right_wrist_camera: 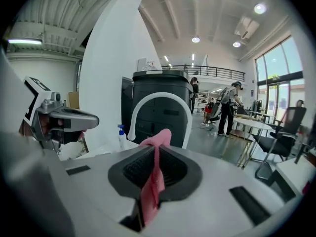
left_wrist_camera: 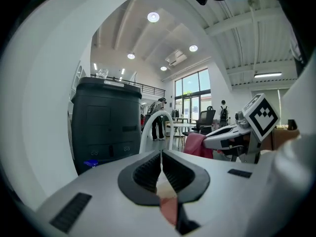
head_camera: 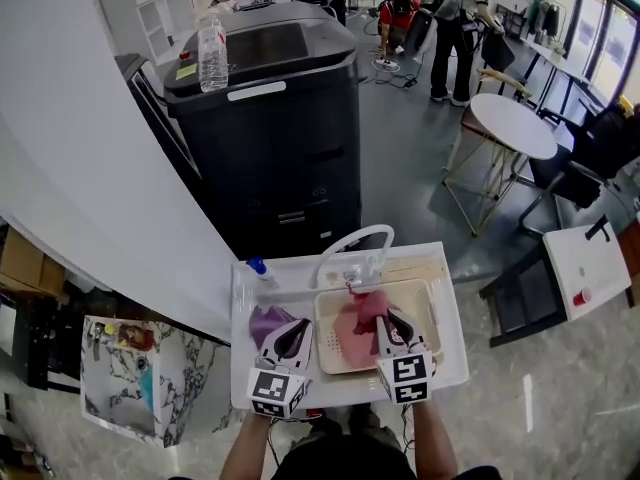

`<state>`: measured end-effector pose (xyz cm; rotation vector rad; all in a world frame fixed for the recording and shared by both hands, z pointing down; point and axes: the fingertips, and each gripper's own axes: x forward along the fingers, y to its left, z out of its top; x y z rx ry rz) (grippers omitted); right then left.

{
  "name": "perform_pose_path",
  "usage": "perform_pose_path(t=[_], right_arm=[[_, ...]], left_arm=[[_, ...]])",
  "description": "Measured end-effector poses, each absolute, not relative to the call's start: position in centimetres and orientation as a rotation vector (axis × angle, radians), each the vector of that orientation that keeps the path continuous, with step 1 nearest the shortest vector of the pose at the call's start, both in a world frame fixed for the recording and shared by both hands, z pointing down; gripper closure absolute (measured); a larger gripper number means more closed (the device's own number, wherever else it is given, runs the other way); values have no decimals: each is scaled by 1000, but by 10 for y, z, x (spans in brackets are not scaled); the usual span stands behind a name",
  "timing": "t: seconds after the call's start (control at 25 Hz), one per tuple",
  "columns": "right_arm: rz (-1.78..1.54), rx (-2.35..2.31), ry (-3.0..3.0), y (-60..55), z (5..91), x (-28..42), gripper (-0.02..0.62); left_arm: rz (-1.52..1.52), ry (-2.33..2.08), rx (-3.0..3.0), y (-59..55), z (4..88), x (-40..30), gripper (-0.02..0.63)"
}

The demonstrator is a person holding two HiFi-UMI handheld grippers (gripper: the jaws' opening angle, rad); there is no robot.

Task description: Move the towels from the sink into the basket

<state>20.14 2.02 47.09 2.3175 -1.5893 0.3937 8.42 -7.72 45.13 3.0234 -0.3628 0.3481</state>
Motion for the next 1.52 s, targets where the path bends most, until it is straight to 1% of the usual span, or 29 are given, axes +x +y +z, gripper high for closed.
perform_pose_path(t=[0.48,1.08,1.52], right_arm=[[551,2281,-1572,34,526,225,549],[764,2122,-1601,31,622,223,549],[792,2053,-1629,27,645,222,549]], left_arm=[[479,-326,2967,-61,493,112,589],[642,-388,2844,-62,565,108,589],[682,-418,2805,-63,586,105,589]])
